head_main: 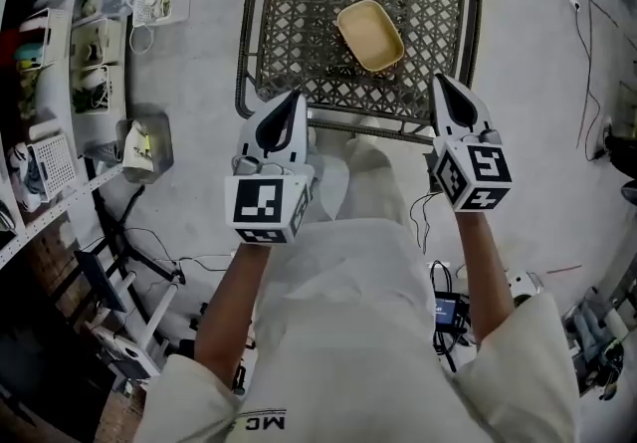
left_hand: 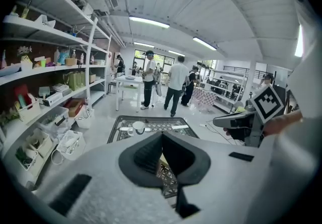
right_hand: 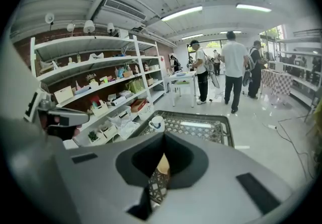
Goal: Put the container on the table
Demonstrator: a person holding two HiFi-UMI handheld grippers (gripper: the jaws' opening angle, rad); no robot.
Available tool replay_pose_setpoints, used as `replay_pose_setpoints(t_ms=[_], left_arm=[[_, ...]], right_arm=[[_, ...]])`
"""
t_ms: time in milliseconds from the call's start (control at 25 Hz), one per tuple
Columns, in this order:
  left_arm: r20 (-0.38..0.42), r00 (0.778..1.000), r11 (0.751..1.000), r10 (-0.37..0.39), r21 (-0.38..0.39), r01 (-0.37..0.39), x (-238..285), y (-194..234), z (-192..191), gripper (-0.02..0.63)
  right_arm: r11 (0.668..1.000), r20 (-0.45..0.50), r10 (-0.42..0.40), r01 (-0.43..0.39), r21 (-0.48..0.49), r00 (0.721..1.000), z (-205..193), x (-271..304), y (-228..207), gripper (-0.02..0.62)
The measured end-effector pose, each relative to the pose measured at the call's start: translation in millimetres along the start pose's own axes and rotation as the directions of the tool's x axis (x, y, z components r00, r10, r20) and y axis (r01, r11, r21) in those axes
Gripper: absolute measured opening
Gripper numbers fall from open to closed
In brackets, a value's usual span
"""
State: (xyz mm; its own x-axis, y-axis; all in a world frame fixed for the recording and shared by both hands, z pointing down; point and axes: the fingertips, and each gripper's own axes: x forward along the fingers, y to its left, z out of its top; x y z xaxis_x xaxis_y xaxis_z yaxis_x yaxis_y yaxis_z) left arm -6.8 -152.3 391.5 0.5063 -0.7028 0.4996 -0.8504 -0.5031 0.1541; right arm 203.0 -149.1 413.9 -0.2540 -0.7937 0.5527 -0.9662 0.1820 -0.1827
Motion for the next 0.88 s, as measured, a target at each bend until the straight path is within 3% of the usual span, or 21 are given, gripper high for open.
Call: replay_pose_setpoints(t_ms=[360, 880], left_arm=[[0.082, 0.995, 0.995, -0.064, 0.080, 0.057, -32, -9, 50, 0.020], [0.141, 0.985, 0.988, -0.098, 0.131, 0.079, -69, -27, 70, 0.020]], right_arm=[[1.000, 0.140, -0.014, 0.016, -0.011, 0.990, 54, -68, 28, 0.017], [0.999, 0.245, -0.013, 0.020, -0.025, 0.969, 70, -127, 57, 0.017]])
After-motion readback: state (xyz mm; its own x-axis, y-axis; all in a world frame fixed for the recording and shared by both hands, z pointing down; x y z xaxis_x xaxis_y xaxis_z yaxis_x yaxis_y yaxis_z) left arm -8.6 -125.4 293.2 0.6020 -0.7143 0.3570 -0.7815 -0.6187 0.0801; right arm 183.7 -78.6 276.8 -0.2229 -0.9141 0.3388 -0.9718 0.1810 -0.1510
